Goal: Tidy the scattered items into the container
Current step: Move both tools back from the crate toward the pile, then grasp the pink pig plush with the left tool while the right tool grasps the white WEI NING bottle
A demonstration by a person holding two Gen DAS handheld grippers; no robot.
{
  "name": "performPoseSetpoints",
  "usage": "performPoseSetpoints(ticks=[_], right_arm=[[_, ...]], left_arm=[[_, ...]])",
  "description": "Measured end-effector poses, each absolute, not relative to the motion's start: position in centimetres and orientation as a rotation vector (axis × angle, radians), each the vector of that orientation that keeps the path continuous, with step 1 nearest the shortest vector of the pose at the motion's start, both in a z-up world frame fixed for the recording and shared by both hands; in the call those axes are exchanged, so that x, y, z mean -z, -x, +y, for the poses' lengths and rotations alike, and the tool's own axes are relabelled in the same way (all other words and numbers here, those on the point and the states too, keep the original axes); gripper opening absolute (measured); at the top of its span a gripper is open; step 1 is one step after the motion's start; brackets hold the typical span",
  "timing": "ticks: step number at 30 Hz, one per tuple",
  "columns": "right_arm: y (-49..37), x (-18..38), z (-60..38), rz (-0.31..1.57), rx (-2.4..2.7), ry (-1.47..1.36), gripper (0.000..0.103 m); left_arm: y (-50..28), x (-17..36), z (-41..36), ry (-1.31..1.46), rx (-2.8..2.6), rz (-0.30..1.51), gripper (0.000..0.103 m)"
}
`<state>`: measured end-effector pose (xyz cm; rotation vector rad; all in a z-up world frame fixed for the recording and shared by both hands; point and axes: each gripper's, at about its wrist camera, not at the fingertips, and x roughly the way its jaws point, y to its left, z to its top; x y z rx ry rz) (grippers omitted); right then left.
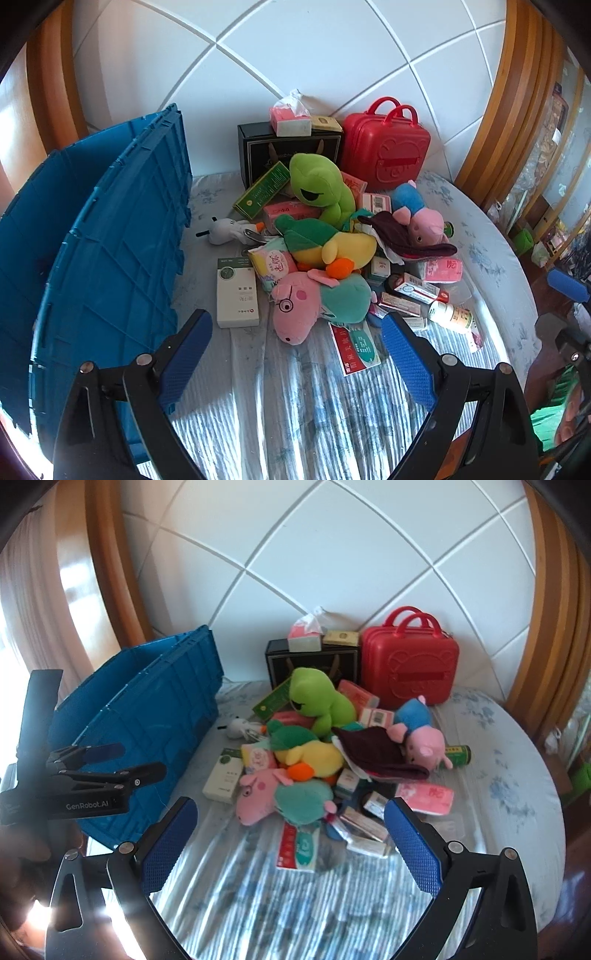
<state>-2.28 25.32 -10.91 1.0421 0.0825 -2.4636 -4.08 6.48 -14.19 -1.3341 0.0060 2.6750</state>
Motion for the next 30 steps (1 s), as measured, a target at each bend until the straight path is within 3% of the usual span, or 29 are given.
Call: performPoseSetpoints(ticks=[12, 18, 28, 30], right_arm=[[5.2, 17.1, 33.4, 0.061, 2.501, -1.235, 0.103], [7.1, 21.1, 35.6, 0.061, 2.483, -1.337, 0.103], [11.9, 29.2, 38.4, 0.107, 2.447, -1.456, 0.103], [13.0, 31.1, 38.6, 0.158, 2.422, -1.483, 0.103]], left_arm=[[9.0, 24.8, 11.4, 1.483, -2.529, 0.214, 0.094], [13.5, 31.2, 13.1, 1.466, -2.398, 0.521, 0.094], [17.9, 36.4, 14.5, 1.382, -2.259, 0.701, 0.094], [18.2, 36.9, 14.7, 1.347, -2.237, 0.718, 0.098]])
